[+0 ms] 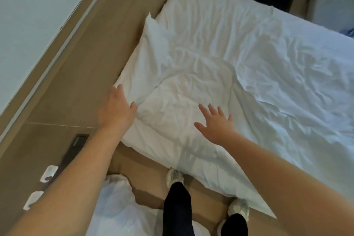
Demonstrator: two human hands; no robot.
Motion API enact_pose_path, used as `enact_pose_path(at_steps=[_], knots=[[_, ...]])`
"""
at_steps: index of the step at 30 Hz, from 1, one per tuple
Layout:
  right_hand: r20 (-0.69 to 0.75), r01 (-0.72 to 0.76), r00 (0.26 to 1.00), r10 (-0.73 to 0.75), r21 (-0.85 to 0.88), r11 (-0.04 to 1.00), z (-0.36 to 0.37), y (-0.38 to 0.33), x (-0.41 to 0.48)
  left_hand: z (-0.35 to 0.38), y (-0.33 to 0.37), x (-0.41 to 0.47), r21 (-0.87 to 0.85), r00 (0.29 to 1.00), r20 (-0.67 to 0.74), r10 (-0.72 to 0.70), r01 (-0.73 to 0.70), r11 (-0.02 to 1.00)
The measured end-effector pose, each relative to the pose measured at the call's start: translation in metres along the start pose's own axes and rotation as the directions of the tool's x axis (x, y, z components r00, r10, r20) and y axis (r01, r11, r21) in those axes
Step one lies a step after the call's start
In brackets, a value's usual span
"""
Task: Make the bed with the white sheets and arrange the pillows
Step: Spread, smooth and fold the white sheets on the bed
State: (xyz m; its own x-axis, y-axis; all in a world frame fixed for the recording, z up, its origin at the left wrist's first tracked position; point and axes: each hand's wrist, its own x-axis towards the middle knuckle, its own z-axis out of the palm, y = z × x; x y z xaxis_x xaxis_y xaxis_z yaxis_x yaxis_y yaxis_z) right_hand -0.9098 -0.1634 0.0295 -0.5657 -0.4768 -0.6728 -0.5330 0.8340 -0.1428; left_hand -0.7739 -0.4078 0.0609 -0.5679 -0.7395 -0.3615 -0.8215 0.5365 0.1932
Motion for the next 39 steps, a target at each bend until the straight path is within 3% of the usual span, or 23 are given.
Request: enact_pose_path(at_steps=[3, 7, 18, 26, 31, 39], knots=[[-0.042, -0.031, 0.999, 0.028, -0.074, 0.997, -0.014, 0.057, -0.068, -0.003, 0.045, -0.049, 0.143, 0.985, 0.040, 0.165, -0.169, 0.975], [-0.096, -0.072, 0.993, 0.063, -0.093, 0.993, -0.012, 0.130, -0.171, 0.003, 0.108, -0.140, 0.151, 0.954, 0.127, 0.272, -0.289, 0.945], [-0.182, -0.184, 0.965, 0.187, 0.032, 0.982, 0.022, 0.349, -0.362, 0.044, 0.261, -0.364, 0.068, 0.907, 0.138, 0.399, -0.410, 0.909], [-0.164, -0.269, 0.944, 0.288, 0.127, 0.955, 0.046, 0.424, -0.405, 0.054, 0.315, -0.404, 0.108, 0.867, 0.117, 0.484, -0.496, 0.862], [-0.134, -0.306, 0.934, 0.331, 0.179, 0.935, 0.061, 0.452, -0.410, 0.071, 0.348, -0.395, 0.170, 0.821, 0.193, 0.537, -0.567, 0.806], [-0.040, -0.219, 0.972, 0.230, 0.191, 0.957, 0.061, 0.530, -0.366, 0.131, 0.393, -0.407, 0.308, 0.817, 0.327, 0.475, -0.567, 0.764]])
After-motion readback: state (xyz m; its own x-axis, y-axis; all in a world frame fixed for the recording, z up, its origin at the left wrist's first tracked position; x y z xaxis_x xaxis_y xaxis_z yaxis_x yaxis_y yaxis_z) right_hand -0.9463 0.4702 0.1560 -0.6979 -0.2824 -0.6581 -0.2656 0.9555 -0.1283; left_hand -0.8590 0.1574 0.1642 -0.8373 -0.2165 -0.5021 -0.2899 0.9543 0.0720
